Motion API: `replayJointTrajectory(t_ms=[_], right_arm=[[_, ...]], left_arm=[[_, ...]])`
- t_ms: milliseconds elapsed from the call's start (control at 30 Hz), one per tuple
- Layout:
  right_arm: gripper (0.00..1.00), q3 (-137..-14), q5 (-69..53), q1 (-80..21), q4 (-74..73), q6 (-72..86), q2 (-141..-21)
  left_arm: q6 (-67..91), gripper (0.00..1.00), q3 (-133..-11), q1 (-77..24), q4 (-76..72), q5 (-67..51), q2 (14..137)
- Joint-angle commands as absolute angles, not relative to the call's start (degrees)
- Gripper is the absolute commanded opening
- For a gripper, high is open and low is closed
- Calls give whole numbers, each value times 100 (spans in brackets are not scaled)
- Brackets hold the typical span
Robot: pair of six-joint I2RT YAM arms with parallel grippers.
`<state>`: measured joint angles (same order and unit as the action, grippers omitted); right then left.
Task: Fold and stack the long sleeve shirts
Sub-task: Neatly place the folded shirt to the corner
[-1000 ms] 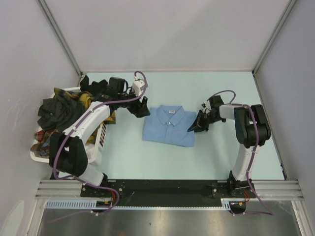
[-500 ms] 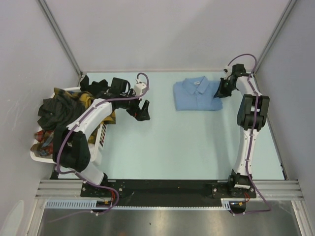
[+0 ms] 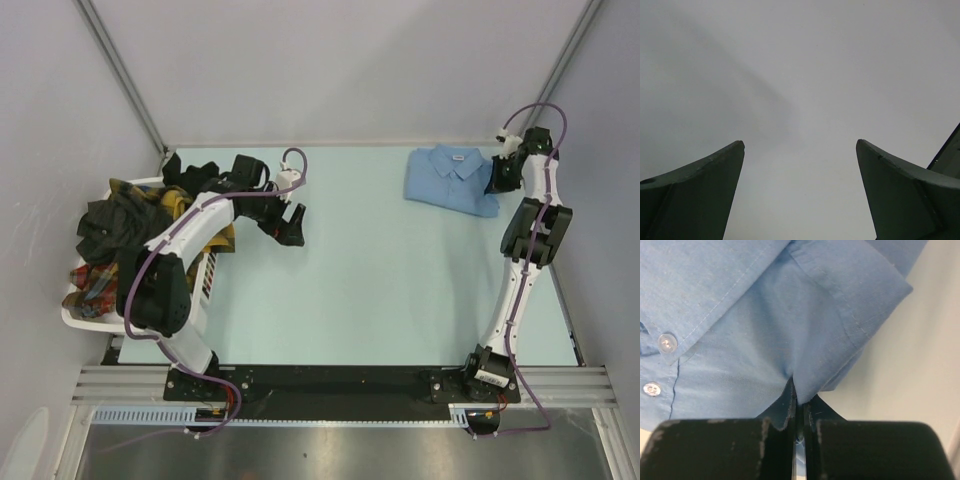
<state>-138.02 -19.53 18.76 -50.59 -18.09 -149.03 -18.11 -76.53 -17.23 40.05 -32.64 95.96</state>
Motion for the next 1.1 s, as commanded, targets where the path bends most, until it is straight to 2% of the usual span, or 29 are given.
replayJointTrajectory(t_ms=[0,433,500,533,567,667,733,767,867,967,1067], right_arm=[[0,-13957,-1328,2100,-4817,-2803,-14792],[0,-13896,-352,2399,-3349,-3164,-14924],[12,-13747,-229,2399,-2965,-3085,-14880],[22,-13685,-150,2417,-2779,-3041,-14845],[46,-13641,-158,2434,-2612,-2911,-14732],[69,-13588,-316,2470,-2075,-2804,-14503],[76,-13649,-552,2470,-1872,-2638,-14371],[83,-13658,-649,2461,-1837,-2558,-14274],[89,-13755,-1202,2373,-1942,-2119,-13862],[100,-13676,-1923,2198,-2231,-1601,-13317],[100,-13422,-2495,1830,-2452,-1310,-12667]], left_arm=[[-1872,99,-7928,-1696,4043,-3234,9668],[-1872,100,-7989,-1705,4175,-3076,9738],[-1872,99,-8042,-1705,4175,-3024,9747],[-1881,100,-8059,-1696,4184,-3006,9756],[-1898,99,-8103,-1696,4192,-2971,9756],[-1960,100,-8165,-1696,4228,-2848,9730],[-1978,99,-8191,-1679,4245,-2795,9686],[-1995,99,-8200,-1670,4245,-2786,9668],[-1899,100,-8279,-1635,4210,-2777,9615],[-1784,99,-8463,-1600,4114,-2725,9484],[-1452,99,-8700,-1521,3414,-2428,9168]])
